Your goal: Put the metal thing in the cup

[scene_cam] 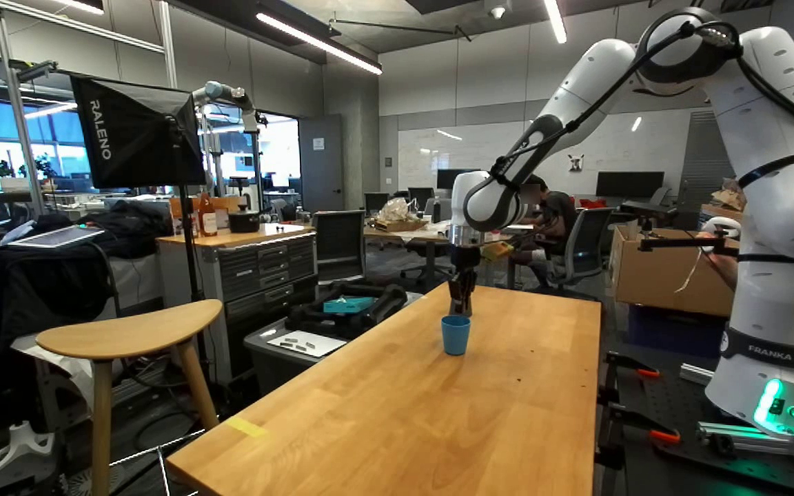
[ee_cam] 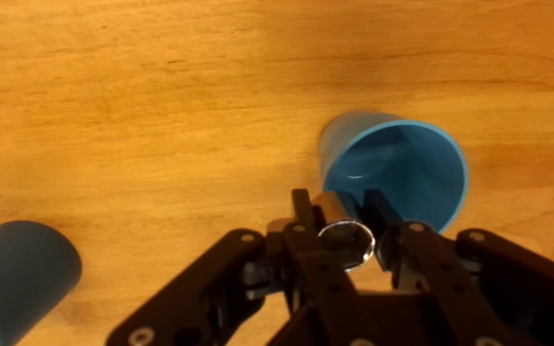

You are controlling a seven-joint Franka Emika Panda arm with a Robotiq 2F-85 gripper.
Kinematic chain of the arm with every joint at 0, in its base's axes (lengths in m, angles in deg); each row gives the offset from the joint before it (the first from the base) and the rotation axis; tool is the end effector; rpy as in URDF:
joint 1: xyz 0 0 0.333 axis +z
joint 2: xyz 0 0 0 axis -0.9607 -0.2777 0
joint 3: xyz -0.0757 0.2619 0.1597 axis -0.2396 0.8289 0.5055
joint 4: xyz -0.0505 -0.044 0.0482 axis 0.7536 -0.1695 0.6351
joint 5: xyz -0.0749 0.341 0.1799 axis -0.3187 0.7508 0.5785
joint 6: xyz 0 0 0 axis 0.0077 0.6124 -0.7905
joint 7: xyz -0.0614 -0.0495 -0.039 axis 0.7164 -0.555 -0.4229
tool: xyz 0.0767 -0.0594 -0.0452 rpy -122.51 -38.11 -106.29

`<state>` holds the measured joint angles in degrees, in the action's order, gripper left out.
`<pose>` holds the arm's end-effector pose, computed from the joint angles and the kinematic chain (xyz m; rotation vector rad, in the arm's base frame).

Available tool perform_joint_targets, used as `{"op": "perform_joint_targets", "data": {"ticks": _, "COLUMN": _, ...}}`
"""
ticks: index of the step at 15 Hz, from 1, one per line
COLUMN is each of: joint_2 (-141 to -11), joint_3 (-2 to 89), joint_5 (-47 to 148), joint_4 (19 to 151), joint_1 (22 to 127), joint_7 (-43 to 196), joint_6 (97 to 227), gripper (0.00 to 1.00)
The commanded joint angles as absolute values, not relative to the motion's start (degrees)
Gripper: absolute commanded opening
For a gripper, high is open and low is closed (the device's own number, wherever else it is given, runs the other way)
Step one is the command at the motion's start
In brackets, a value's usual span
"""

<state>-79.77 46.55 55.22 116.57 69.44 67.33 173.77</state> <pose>0.5669 -0.0529 0.2340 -3.1283 0.0571 -0.0640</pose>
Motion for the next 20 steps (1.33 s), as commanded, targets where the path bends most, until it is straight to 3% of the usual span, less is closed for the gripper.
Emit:
{"op": "perform_joint_targets", "data": {"ticks": 1, "joint_2": -77.9, "joint_3": 48.6, "joint_5": 59.1, "joint_4": 117.4, "joint_1": 68.4, "joint_7": 64.2, "joint_6": 172.8, "gripper": 0.10}}
{"op": "perform_joint_targets", "data": {"ticks": 20, "joint_2": -85.2, "joint_3": 48.3, "joint_5": 57.9, "joint_4": 114.8, "joint_1": 70.6, "joint_7": 67.1, "joint_6": 177.6, "gripper": 0.10}}
